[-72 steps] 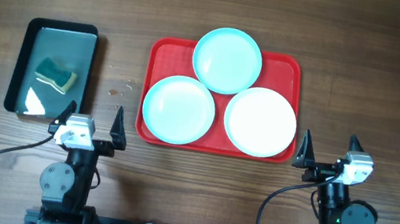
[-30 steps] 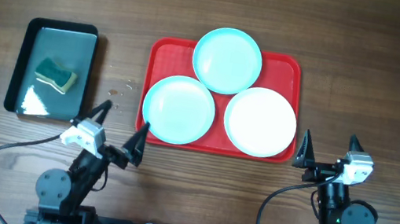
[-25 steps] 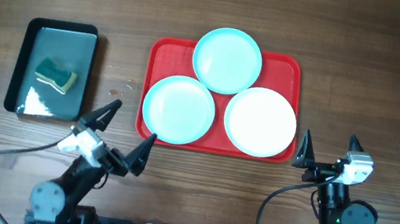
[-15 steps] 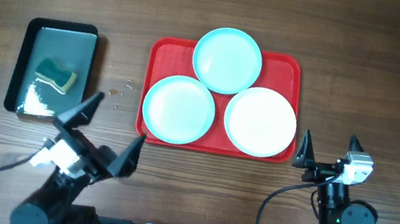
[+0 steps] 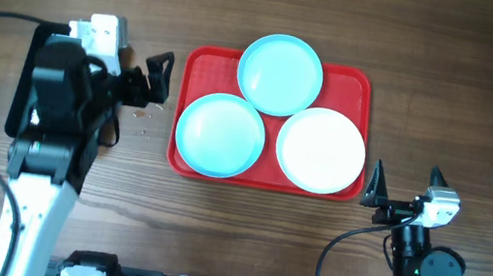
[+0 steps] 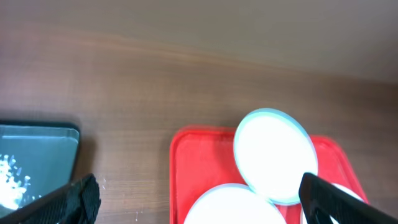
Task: Clean dirty plates on tray and stack at the side
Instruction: 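Grasp the green-and-yellow sponge with the left gripper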
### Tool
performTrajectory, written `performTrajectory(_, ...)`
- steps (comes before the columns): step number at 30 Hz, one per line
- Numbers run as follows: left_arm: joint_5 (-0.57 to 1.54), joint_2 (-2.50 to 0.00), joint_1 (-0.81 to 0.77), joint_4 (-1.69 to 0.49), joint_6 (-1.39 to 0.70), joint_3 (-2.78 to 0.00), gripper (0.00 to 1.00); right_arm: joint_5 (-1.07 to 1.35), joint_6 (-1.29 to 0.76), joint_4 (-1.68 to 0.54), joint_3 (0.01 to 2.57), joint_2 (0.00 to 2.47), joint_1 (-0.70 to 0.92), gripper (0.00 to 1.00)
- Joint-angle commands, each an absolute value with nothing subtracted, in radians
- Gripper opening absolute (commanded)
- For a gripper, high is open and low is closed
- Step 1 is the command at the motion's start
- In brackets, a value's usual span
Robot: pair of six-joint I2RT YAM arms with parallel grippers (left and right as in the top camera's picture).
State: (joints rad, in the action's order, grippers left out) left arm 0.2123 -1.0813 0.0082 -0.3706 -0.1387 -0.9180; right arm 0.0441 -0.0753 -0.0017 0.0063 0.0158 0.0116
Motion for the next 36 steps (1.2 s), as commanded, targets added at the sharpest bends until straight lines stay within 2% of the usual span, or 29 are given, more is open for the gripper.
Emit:
performTrajectory(1,0.115,-1.213,0.043,-0.542,-0.253,-1.158,1.00,0.045,-0.085,0.001,0.005,0.012,0.012,0.99)
performTrajectory(4,-0.062,-1.422,0.087,-0.873,-0.331,-1.483,1.00,0.045,-0.085,0.001,0.005,0.012,0.012,0.99)
performTrajectory(7,0.022,-1.568,0.137,-0.995,-0.331,-1.663,1.00,0.045,-0.085,0.001,0.005,0.012,0.012,1.00)
performTrajectory(9,0.123,-1.606,0.153,-1.005,-0.329,-1.676,1.00,0.045,-0.085,0.001,0.005,0.012,0.012,1.00)
performTrajectory(12,0.112,-1.650,0.155,-0.989,-0.340,-1.666,1.00,0.045,-0.085,0.001,0.005,0.012,0.012,1.00)
performTrajectory(15,-0.059,-1.666,0.179,-1.015,-0.601,-1.667,1.00,0.045,-0.085,0.001,0.005,0.012,0.012,1.00)
performTrajectory(17,-0.103,-1.666,0.205,-1.027,-0.660,-1.669,1.00,0.045,-0.085,0.001,0.005,0.012,0.012,1.00)
performTrajectory(22,-0.107,-1.693,0.270,-1.050,-0.660,-1.671,1.00,0.045,-0.086,0.001,0.005,0.012,0.012,1.00)
performTrajectory(29,-0.106,-1.933,0.383,-1.100,-0.660,-1.671,1.00,0.045,-0.085,0.001,0.005,0.012,0.012,1.00)
performTrajectory(36,-0.089,-2.023,0.389,-1.115,-0.659,-1.668,0.99,0.045,-0.085,0.001,0.005,0.012,0.012,1.00)
